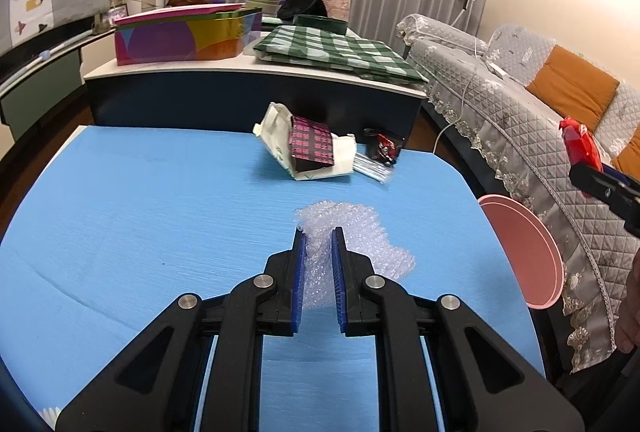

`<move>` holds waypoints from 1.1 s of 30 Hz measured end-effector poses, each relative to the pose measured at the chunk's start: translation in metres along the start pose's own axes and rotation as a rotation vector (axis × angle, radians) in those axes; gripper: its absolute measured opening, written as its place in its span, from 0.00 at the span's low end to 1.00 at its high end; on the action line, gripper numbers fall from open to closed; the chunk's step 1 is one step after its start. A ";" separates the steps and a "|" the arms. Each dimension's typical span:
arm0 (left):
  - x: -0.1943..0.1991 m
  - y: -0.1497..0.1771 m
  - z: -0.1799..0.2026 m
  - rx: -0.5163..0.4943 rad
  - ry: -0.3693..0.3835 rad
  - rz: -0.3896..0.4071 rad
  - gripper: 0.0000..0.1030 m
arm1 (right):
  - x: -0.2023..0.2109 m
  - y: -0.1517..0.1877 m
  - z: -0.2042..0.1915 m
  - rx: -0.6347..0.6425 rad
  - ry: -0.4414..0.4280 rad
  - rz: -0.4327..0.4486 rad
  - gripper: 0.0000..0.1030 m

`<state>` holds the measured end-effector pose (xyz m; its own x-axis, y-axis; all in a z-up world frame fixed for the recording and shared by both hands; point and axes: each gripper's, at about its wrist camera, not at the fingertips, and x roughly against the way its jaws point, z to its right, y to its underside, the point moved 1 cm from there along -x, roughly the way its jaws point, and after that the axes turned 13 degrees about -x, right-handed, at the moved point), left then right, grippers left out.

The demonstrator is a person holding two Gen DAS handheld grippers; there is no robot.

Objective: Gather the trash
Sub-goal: 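Carry the foam net and red bag in both grippers over the pink bin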

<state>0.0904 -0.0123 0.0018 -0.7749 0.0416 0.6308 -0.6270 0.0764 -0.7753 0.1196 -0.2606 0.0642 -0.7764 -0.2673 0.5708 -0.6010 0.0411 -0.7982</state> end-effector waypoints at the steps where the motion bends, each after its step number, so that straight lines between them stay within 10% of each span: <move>1: 0.001 0.000 0.002 -0.003 0.000 0.000 0.12 | 0.001 0.000 0.003 -0.005 0.001 0.003 0.69; 33: -0.005 -0.022 0.071 -0.110 0.081 0.015 0.12 | 0.028 -0.014 0.096 -0.116 0.162 0.066 0.69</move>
<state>0.1024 -0.0846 0.0135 -0.7726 0.1231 0.6228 -0.5989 0.1840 -0.7794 0.1248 -0.3614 0.0732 -0.8297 -0.1020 0.5488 -0.5581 0.1670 -0.8128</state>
